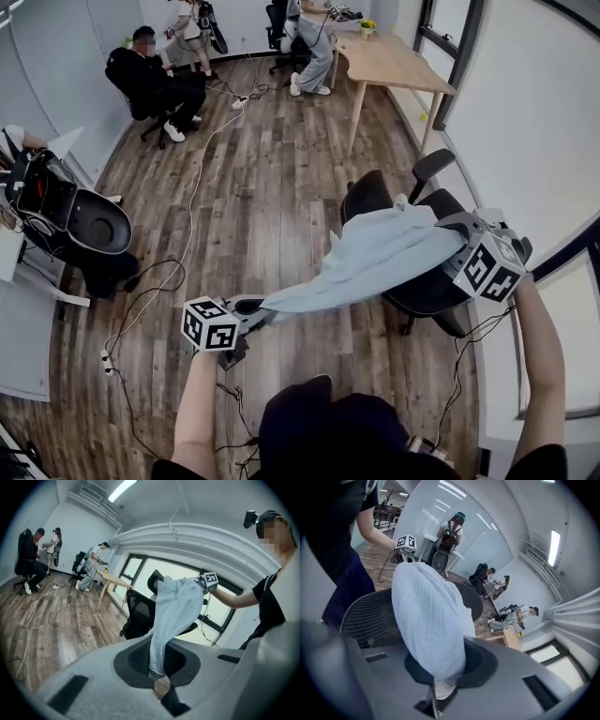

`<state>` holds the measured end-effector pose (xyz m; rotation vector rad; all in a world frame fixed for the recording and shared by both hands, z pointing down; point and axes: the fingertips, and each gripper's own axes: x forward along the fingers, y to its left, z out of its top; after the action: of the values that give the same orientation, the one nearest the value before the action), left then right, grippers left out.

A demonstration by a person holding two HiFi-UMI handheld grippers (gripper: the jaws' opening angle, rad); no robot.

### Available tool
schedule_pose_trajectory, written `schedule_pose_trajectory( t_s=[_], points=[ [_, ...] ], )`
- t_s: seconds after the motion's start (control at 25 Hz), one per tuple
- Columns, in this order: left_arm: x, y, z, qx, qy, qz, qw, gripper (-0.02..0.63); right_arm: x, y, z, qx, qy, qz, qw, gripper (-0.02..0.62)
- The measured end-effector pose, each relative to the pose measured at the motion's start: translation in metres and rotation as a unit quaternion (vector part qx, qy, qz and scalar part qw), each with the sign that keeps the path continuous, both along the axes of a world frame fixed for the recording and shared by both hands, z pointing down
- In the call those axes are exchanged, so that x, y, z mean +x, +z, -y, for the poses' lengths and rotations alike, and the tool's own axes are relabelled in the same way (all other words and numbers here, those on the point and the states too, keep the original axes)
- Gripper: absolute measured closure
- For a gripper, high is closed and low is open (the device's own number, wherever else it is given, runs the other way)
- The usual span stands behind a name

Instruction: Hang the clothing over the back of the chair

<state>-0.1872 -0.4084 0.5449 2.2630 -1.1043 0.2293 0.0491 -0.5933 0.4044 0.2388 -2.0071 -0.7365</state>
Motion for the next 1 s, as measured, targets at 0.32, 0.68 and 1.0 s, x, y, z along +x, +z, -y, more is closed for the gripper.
schedule_pose_trajectory(
  t_s=[0.32,0.68,1.0],
  points=[
    [0.030,0.055,0.016,-0.055,0.014,-0.036,0.9977,0.603,0.013,0.010,-0.016,-0.053,-0.018,-0.028,0.998,0.494],
    [0.040,0.081,0.040,-0.076,-0.021,-0.003,0.9968,0.603,0.045,-0.001,-0.042,-0.116,-0.014,-0.025,0.993,0.413],
    [0.050,0.079,0.039,-0.075,-0.069,-0.006,0.9948,0.565,0.073,-0.020,-0.078,-0.113,-0.011,0.036,0.993,0.407]
  ],
)
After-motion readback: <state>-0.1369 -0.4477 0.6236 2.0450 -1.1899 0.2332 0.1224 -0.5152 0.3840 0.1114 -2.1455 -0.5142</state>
